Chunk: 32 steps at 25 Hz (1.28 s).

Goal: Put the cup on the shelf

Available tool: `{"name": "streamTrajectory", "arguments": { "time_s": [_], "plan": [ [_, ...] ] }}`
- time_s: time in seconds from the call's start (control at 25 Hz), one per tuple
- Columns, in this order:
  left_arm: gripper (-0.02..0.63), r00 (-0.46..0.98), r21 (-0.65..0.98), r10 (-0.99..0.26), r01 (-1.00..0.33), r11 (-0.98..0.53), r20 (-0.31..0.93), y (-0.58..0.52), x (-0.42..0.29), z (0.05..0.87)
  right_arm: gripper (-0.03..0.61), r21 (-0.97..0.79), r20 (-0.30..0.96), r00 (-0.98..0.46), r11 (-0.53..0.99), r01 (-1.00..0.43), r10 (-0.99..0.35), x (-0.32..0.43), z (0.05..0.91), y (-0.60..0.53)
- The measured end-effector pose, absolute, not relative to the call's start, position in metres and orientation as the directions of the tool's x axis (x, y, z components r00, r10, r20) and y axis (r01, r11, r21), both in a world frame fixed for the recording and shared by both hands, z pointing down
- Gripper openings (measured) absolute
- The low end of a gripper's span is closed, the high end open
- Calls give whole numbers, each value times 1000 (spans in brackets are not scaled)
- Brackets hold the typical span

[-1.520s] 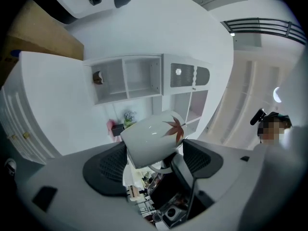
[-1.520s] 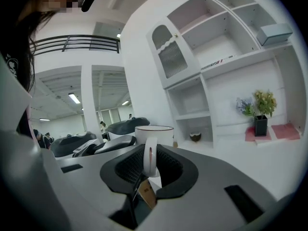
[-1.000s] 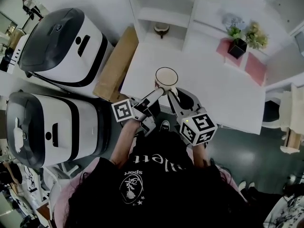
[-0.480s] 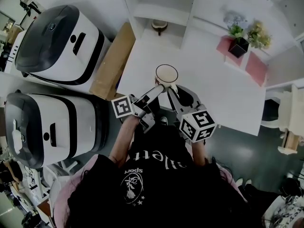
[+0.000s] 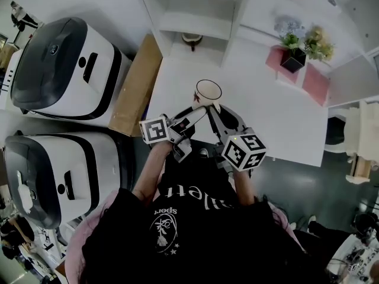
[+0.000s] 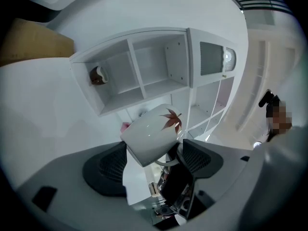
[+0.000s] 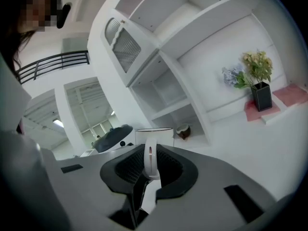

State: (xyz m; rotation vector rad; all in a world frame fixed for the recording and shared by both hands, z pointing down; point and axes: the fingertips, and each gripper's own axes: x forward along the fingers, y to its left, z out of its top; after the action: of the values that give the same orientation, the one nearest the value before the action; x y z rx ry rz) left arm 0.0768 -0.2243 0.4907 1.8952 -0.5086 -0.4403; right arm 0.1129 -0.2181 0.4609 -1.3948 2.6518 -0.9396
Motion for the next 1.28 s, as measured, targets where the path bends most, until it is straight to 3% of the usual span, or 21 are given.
{"name": "streamTrajectory", "arguments": {
  "time_s": [0.44, 0.68, 0.88, 1.28],
  "plan": [
    [359, 847, 940, -531, -167, -297, -17, -273, 31, 510, 89, -590, 286, -522, 282, -757, -804, 97, 482, -281],
    [358, 859, 902, -512, -223, -371, 2, -293, 7, 511, 89, -538, 316, -440, 223, -813, -841, 96, 502, -332],
    [359, 906, 869, -423, -195, -455, -18, -290, 3, 511, 89, -490, 362, -368, 161, -857, -856, 98, 535, -378],
    [357, 936, 772, -339, -287, -568, 99, -286, -16, 528, 89, -382, 445, -278, 101, -919, -851, 97, 586, -447]
  ]
}}
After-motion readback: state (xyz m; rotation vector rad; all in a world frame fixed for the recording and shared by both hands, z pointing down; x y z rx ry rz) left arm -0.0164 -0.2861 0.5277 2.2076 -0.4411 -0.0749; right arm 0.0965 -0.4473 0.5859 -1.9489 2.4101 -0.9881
